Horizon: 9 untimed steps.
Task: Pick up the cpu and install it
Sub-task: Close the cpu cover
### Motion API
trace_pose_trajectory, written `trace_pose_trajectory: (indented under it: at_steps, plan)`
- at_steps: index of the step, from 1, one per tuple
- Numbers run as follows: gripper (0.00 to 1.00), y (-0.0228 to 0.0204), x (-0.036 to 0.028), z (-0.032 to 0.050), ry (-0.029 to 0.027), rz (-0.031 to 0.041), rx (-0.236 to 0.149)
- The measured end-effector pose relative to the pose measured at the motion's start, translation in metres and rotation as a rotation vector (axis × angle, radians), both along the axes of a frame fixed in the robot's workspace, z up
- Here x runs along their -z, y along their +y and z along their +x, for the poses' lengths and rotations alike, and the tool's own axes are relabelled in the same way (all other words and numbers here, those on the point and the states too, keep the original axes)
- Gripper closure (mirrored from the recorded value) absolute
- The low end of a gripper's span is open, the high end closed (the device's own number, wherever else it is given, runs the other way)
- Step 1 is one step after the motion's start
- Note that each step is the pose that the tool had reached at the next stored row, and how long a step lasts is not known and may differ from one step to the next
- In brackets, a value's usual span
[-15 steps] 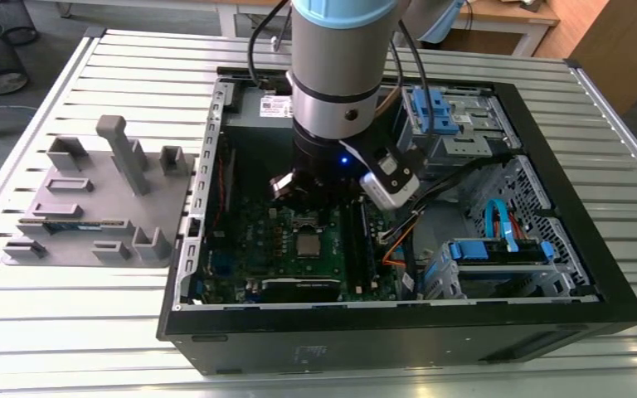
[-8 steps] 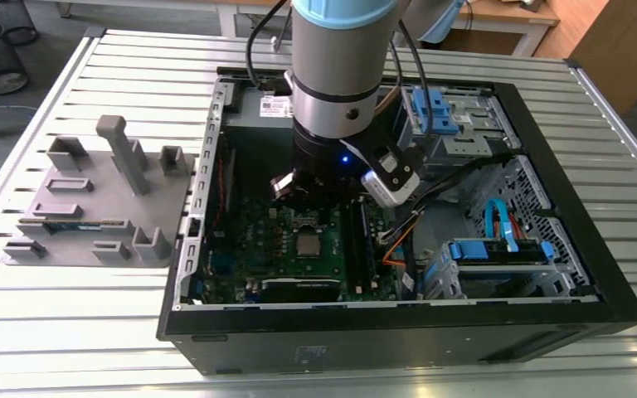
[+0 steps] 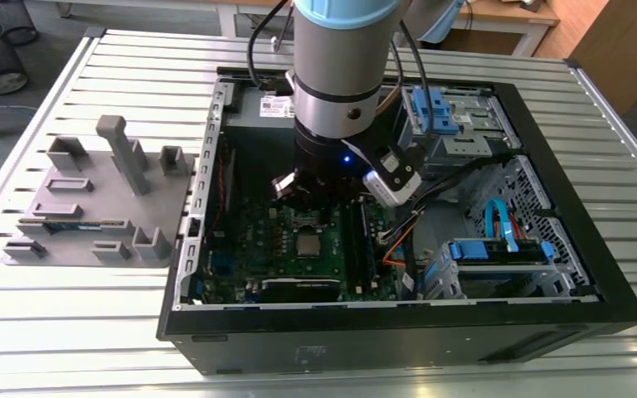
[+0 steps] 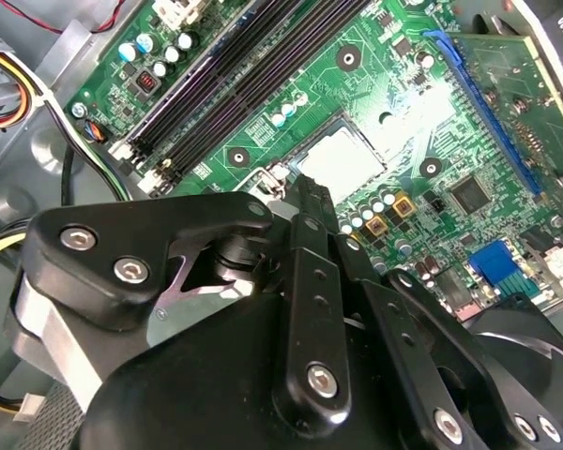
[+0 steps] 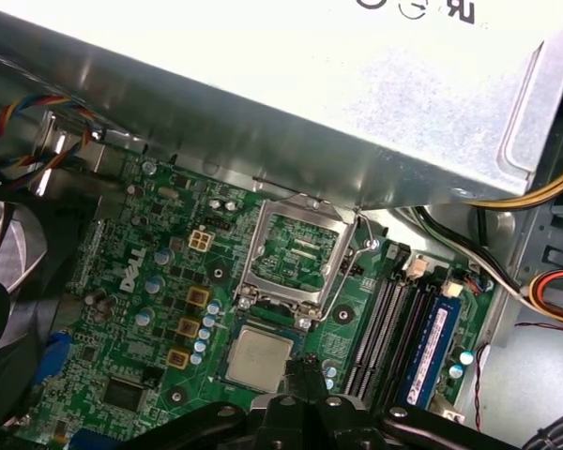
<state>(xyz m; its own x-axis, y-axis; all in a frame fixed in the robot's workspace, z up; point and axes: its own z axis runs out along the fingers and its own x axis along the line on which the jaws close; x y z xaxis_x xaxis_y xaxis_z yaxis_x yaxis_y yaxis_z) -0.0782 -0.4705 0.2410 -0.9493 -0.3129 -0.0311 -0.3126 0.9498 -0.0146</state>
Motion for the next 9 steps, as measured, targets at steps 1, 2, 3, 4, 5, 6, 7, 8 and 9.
trace_pose_trajectory:
  at_steps: [1,2,3,4,5,6,7,8,9]
  plan:
    - [0.89,0.0001,0.0000,0.0003,0.0000,-0.0001,0.000]
    - [0.89,0.0002,0.0001,0.0006,0.0000,-0.0001,0.000]
    - [0.89,0.0004,0.0002,0.0009,0.0000,-0.0001,0.000]
    - [0.89,0.0006,0.0003,0.0013,0.0000,0.0000,0.000]
    - [0.89,0.0007,0.0004,0.0015,0.0000,0.0000,0.000]
    - [0.89,0.0009,0.0005,0.0018,0.0000,0.0000,0.000]
    - [0.89,0.0011,0.0006,0.0021,0.0000,0.0000,0.000]
    - [0.89,0.0012,0.0007,0.0024,0.0000,0.0000,0.000]
    - [0.89,0.0013,0.0007,0.0026,0.0001,-0.0001,0.000]
